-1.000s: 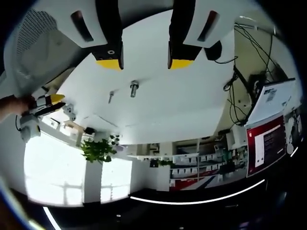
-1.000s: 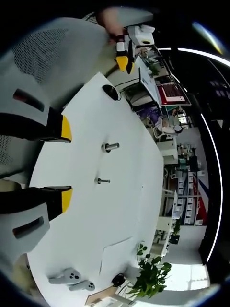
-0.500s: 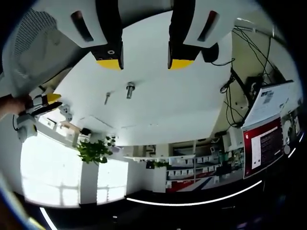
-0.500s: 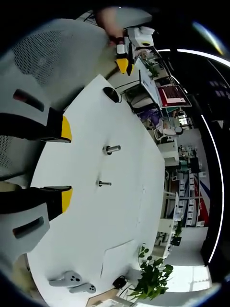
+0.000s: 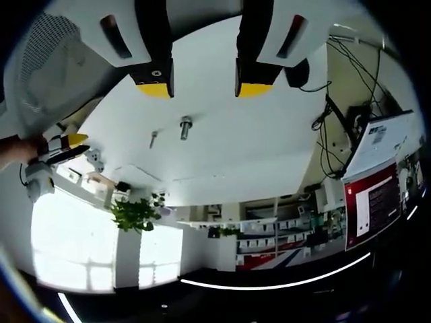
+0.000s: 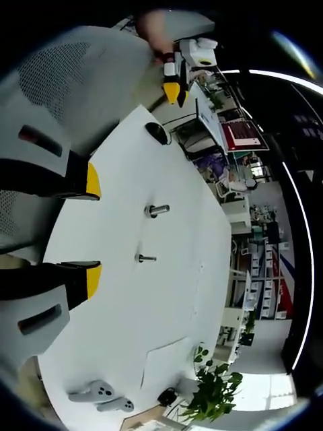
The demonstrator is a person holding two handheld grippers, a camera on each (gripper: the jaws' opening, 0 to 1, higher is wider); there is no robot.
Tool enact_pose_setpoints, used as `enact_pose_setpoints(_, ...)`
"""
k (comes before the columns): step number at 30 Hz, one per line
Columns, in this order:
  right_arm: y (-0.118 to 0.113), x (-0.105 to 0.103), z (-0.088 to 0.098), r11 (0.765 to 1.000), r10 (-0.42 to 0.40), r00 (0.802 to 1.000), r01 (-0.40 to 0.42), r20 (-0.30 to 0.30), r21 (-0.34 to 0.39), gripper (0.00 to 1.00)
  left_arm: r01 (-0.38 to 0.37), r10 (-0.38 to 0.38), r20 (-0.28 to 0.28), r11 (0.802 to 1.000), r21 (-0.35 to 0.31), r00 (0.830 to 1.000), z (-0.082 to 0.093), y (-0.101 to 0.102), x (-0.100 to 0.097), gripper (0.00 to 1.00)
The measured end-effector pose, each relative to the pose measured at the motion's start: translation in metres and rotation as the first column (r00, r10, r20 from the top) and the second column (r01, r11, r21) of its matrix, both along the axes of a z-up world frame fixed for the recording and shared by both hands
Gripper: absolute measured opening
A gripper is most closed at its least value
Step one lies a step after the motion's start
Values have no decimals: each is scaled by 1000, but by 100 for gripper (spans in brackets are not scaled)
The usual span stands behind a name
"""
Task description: Place the washer onto the threaded stud by aligning its center hole with the stud, sliding it down to the base, and recovering from edge contact or off-axis alignment until the washer reaches the visible bottom stop.
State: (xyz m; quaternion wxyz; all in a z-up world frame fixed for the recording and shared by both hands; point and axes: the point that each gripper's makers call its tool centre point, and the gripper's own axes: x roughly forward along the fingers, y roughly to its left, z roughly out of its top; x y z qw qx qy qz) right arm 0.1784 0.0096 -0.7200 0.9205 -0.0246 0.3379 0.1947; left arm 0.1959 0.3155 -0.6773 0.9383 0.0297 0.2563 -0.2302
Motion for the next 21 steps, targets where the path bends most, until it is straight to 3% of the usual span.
enact_pose_setpoints(12,-8,-1,0,998,-42,999,42,-13,-39,39,32,-32,-2,999,-42,999,3,-7,-2,33)
enact_pose_setpoints(21,-4,-4,-2,997,-12,1000,10,-28,-77,39,49,-49,8,997,-54,999,6,-11,-3,32)
